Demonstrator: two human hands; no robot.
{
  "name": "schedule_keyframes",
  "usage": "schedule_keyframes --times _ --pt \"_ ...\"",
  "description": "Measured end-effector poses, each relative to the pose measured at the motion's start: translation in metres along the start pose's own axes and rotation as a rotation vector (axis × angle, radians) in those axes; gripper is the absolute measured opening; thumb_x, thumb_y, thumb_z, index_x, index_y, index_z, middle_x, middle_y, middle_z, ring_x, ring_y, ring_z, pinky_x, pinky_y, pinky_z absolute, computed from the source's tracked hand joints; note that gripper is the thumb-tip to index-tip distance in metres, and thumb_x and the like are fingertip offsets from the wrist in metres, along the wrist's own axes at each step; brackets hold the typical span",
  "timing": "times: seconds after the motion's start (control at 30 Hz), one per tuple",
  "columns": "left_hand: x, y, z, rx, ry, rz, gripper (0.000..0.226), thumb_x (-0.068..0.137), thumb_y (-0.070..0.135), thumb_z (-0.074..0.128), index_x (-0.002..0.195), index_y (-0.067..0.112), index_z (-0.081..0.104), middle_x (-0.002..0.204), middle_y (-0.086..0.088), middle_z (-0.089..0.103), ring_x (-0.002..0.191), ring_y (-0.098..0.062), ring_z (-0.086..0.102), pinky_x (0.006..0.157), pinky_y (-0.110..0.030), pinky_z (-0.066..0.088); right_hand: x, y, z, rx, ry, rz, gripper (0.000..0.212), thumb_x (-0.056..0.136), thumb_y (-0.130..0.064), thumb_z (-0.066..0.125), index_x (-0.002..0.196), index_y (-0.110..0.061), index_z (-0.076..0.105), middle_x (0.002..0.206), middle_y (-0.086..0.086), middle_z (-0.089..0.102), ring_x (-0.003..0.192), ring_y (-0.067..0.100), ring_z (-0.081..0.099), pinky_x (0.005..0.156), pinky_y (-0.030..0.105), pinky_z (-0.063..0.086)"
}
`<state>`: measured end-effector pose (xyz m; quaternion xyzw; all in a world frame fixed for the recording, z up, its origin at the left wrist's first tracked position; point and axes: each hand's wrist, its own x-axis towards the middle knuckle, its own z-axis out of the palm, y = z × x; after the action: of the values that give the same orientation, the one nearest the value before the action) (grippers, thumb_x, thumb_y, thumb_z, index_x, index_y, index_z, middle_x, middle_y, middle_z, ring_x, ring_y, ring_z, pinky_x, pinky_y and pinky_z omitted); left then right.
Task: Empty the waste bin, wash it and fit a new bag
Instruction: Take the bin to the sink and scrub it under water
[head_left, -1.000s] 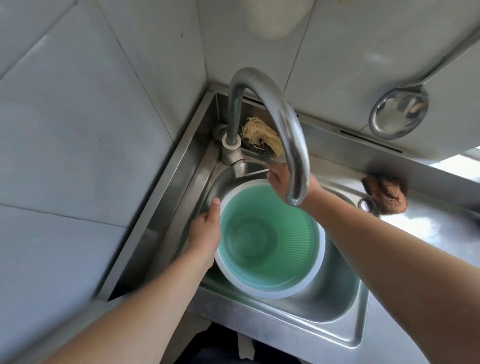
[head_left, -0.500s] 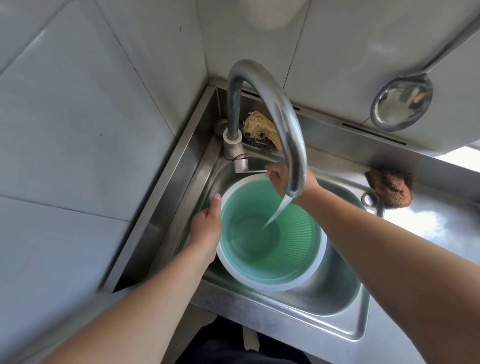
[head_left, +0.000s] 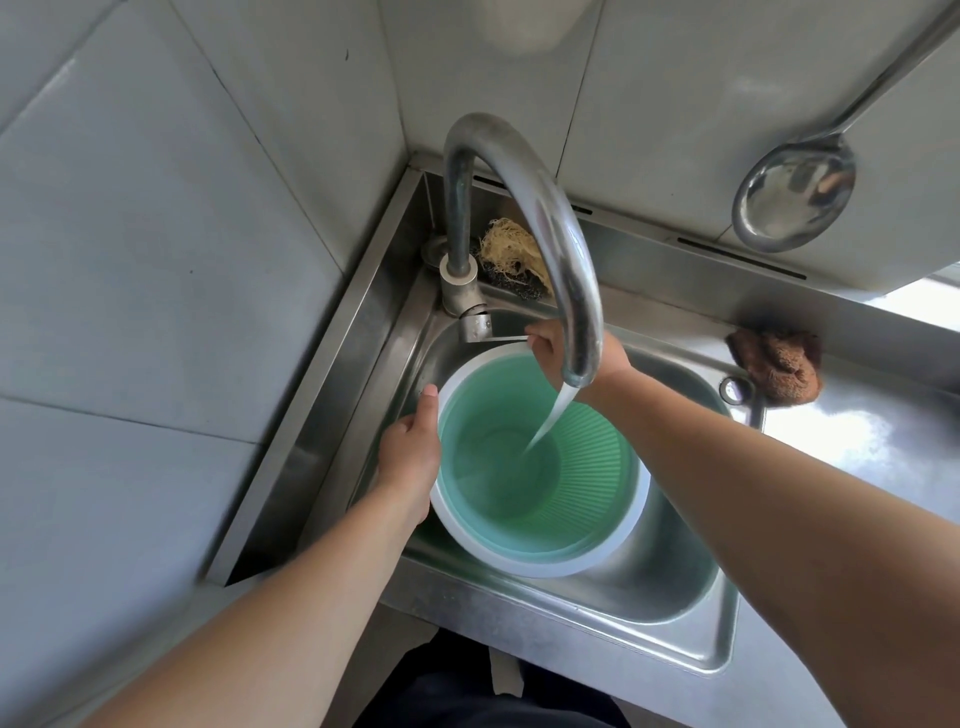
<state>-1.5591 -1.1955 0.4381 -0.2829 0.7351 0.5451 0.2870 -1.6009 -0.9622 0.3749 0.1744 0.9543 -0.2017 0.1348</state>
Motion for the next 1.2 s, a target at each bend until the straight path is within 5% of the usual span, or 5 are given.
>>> schedule_keyframes --times 0.8,1.2 --pt "-0.0010 0.0009 0.0002 -0.020 0.004 -0.018 0.056 0.086 0.069 0.053 0.083 0.016 0.071 0.086 -0.008 0.077 0.084 -0.029 0.073 0.083 -0.047 0.060 -0.0073 0.0003 -0.0064 -0.063 0.031 -0.054 0.019 0.087 -0.021 0.059 0.099 -0.026 0.073 0.087 -0.002 0.074 0.072 0.021 0.067 0.066 0.037 0.062" --pt "0.0007 -0.0006 -0.0001 -0.024 0.001 -0.014 0.054 0.087 0.068 0.053 0.078 0.018 0.070 0.082 -0.005 0.078 0.079 -0.026 0.074 0.077 -0.042 0.060 -0.0041 -0.0041 -0.0051 -0.039 0.004 -0.019 0.022 0.090 -0.015 0.057 0.105 -0.018 0.073 0.096 0.003 0.075 0.085 0.024 0.069 0.080 0.041 0.060"
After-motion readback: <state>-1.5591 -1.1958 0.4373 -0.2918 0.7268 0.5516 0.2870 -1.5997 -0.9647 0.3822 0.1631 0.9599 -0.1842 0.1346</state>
